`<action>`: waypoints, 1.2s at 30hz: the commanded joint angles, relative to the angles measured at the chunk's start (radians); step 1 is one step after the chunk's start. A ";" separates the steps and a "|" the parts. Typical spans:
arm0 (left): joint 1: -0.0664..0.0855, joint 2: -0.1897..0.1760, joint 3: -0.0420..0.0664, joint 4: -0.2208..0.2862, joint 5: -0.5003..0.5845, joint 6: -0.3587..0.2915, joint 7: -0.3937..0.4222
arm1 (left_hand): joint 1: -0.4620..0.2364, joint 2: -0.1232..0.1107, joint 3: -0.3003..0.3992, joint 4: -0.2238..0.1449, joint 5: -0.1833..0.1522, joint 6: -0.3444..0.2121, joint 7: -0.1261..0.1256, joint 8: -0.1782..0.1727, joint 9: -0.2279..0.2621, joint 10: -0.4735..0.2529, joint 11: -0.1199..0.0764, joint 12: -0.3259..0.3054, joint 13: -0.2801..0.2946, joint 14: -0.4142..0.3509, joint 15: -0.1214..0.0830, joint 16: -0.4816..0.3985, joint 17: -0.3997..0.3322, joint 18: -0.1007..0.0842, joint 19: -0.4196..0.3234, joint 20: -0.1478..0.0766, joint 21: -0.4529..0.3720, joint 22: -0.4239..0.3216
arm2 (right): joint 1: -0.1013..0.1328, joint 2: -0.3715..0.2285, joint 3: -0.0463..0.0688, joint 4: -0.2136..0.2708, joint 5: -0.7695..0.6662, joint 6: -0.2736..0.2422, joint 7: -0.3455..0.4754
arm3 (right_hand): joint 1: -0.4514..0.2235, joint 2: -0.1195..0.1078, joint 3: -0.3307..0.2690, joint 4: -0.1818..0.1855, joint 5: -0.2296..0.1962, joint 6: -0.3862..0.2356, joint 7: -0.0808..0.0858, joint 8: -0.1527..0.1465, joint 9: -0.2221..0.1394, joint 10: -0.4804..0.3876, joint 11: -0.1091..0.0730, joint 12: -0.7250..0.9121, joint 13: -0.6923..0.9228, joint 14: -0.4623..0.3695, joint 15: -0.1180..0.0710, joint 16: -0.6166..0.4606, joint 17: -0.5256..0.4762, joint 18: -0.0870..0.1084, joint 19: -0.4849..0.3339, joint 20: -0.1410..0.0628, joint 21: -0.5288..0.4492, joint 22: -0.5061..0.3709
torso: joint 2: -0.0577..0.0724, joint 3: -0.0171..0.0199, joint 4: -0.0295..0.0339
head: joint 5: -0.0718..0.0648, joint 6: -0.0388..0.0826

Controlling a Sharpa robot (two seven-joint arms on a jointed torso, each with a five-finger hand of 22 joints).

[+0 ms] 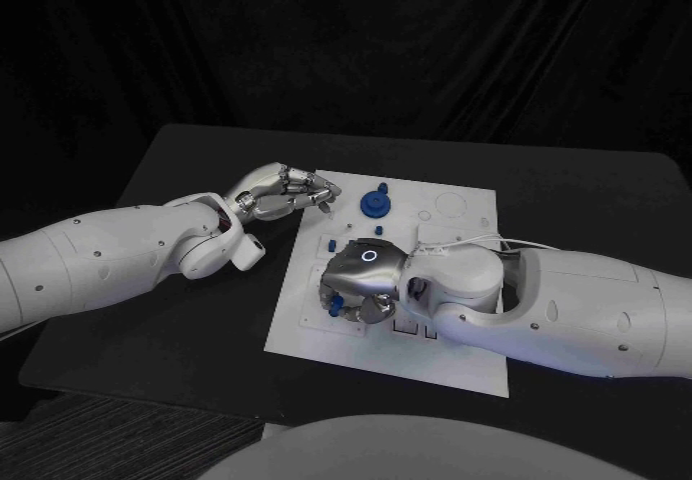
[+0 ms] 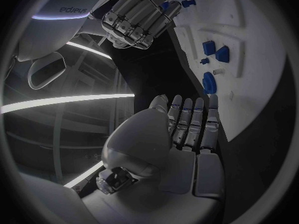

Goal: Assemble the parts on the task board

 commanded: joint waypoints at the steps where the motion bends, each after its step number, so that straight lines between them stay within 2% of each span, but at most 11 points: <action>1: -0.002 0.002 0.001 0.001 0.006 0.014 0.011 | 0.004 -0.004 0.008 0.001 0.005 -0.001 0.005 0.004 -0.001 -0.003 0.007 0.001 -0.001 -0.003 0.002 0.003 -0.002 0.001 0.001 0.003 0.003 0.000 | -0.004 -0.001 0.001 -0.001 -0.008 0.016 -0.031 | -0.004 0.005 0.003 -0.007 0.003 -0.009 0.002 -0.008 0.000 -0.009 0.002 -0.011 0.000 0.028 0.006 0.001 -0.003 0.008 -0.009 0.003 0.007 0.027 | 0.000 0.0002 0.0002 | 0.001 0.000; 4: -0.002 0.002 0.001 0.000 0.006 0.015 0.011 | 0.004 -0.004 0.008 0.001 0.005 -0.001 0.005 0.004 -0.001 -0.003 0.007 0.001 -0.001 -0.003 0.002 0.003 -0.002 0.001 0.001 0.004 0.004 0.000 | -0.005 -0.002 0.001 -0.002 -0.008 0.020 -0.038 | -0.007 0.003 0.005 -0.012 0.000 -0.018 0.007 -0.015 -0.001 -0.026 0.008 -0.017 -0.001 0.023 0.010 -0.003 -0.008 0.006 -0.016 0.006 0.010 0.027 | 0.000 -0.0003 0.0003 | 0.001 0.000; 8: -0.002 0.002 0.001 0.000 0.006 0.017 0.010 | 0.004 -0.004 0.009 0.000 0.005 -0.001 0.005 0.004 -0.001 -0.003 0.007 0.001 -0.001 -0.003 0.002 0.003 -0.002 0.001 0.002 0.004 0.004 0.000 | -0.005 -0.004 0.001 -0.003 -0.008 0.019 -0.043 | -0.015 -0.005 0.008 -0.021 -0.015 -0.071 0.011 -0.041 -0.011 -0.097 0.021 -0.041 -0.007 0.010 0.020 -0.009 -0.015 0.003 -0.031 0.011 0.014 0.027 | 0.000 -0.0007 0.0003 | 0.001 0.000; 10: -0.002 0.002 0.001 -0.001 0.006 0.017 0.010 | 0.004 -0.004 0.009 0.000 0.005 -0.001 0.005 0.004 -0.001 -0.003 0.007 0.001 -0.001 -0.004 0.002 0.003 -0.002 0.001 0.003 0.004 0.004 0.001 | -0.005 -0.005 0.001 -0.003 -0.008 0.020 -0.044 | -0.018 -0.010 0.004 -0.026 -0.029 -0.100 0.003 -0.043 -0.016 -0.149 0.027 -0.056 -0.011 0.002 0.020 -0.013 -0.020 0.004 -0.040 0.011 0.015 0.026 | 0.000 -0.0005 0.0002 | 0.001 0.000; 11: -0.002 0.002 0.001 -0.001 0.006 0.017 0.010 | 0.004 -0.004 0.009 0.000 0.005 -0.001 0.005 0.004 -0.001 -0.003 0.007 0.001 -0.001 -0.004 0.002 0.003 -0.002 0.001 0.003 0.004 0.004 0.001 | -0.005 -0.005 0.001 -0.003 -0.008 0.020 -0.044 | -0.021 -0.012 -0.003 -0.030 -0.045 -0.136 -0.018 -0.042 -0.022 -0.189 0.033 -0.063 -0.012 -0.006 0.019 -0.018 -0.026 0.004 -0.048 0.013 0.015 0.025 | 0.000 -0.0004 0.0002 | 0.001 0.000; 13: -0.002 0.002 0.001 -0.001 0.006 0.018 0.009 | 0.004 -0.004 0.009 0.000 0.005 -0.001 0.005 0.004 -0.001 -0.003 0.007 0.001 -0.002 -0.004 0.002 0.003 -0.002 0.001 0.003 0.004 0.005 0.001 | -0.005 -0.005 0.000 -0.003 -0.008 0.021 -0.043 | -0.021 -0.009 -0.016 -0.036 -0.063 -0.184 -0.025 -0.042 -0.030 -0.239 0.039 -0.067 -0.012 -0.015 0.016 -0.022 -0.031 0.006 -0.058 0.015 0.013 0.024 | 0.000 -0.0002 0.0000 | 0.001 0.000; 16: -0.002 0.003 0.001 -0.001 0.006 0.018 0.009 | 0.004 -0.004 0.009 0.000 0.005 -0.001 0.005 0.004 -0.001 -0.004 0.007 0.001 -0.002 -0.004 0.001 0.003 -0.002 0.001 0.003 0.004 0.005 0.001 | -0.005 -0.006 0.000 -0.002 -0.008 0.018 -0.040 | -0.026 0.000 -0.058 -0.042 -0.108 -0.254 -0.056 -0.039 -0.043 -0.319 0.044 -0.054 -0.005 -0.032 0.019 -0.030 -0.043 0.009 -0.074 0.022 0.004 0.021 | 0.000 -0.0001 0.0001 | 0.001 0.000; 21: -0.002 0.003 0.001 -0.002 0.006 0.020 0.009 | 0.004 -0.004 0.010 0.000 0.005 -0.001 0.005 0.004 -0.002 -0.004 0.007 0.001 -0.002 -0.004 0.001 0.003 -0.002 0.002 0.005 0.004 0.006 0.001 | -0.005 -0.009 0.000 -0.002 -0.008 0.010 -0.032 | -0.031 0.010 -0.109 -0.029 -0.169 -0.302 -0.075 -0.038 -0.053 -0.377 0.046 -0.022 0.004 -0.041 0.022 -0.030 -0.050 0.012 -0.078 0.032 -0.011 0.013 | -0.001 -0.0002 0.0000 | 0.001 0.000; 26: -0.003 0.003 0.001 -0.002 0.006 0.021 0.009 | 0.004 -0.003 0.010 0.000 0.004 -0.001 0.005 0.004 -0.002 -0.004 0.007 0.001 -0.002 -0.004 0.001 0.003 -0.002 0.002 0.005 0.005 0.006 0.001 | -0.006 -0.014 0.000 -0.002 -0.008 0.001 -0.027 | -0.028 0.015 -0.127 -0.020 -0.185 -0.301 -0.074 -0.033 -0.054 -0.383 0.046 0.003 0.012 -0.043 0.024 -0.029 -0.051 0.014 -0.076 0.035 -0.019 0.009 | 0.000 0.0000 -0.0001 | 0.001 0.000; 31: -0.003 0.001 0.001 -0.001 0.006 0.022 0.009 | 0.003 -0.003 0.011 0.000 0.004 -0.001 0.005 0.004 -0.002 -0.004 0.007 0.001 -0.002 -0.005 0.001 0.003 -0.002 0.002 0.007 0.005 0.007 0.001 | -0.005 -0.032 0.000 0.005 -0.008 -0.050 -0.009 | -0.027 0.020 -0.136 -0.013 -0.187 -0.292 -0.072 -0.027 -0.053 -0.384 0.046 0.023 0.017 -0.038 0.024 -0.020 -0.043 0.015 -0.071 0.036 -0.023 0.007 | 0.000 0.0001 -0.0003 | 0.005 0.000; 36: -0.004 -0.001 0.001 -0.001 0.006 0.023 0.008 | 0.003 -0.003 0.011 0.000 0.004 -0.001 0.005 0.004 -0.002 -0.004 0.007 0.001 -0.002 -0.005 0.001 0.003 -0.002 0.002 0.007 0.005 0.007 0.001 | 0.003 -0.063 0.001 0.021 -0.008 -0.116 0.018 | -0.018 0.030 -0.145 -0.008 -0.170 -0.251 -0.048 -0.007 -0.047 -0.362 0.042 0.076 0.031 -0.027 0.023 -0.006 -0.033 0.017 -0.056 0.036 -0.029 0.004 | 0.000 0.0003 -0.0005 | 0.004 0.000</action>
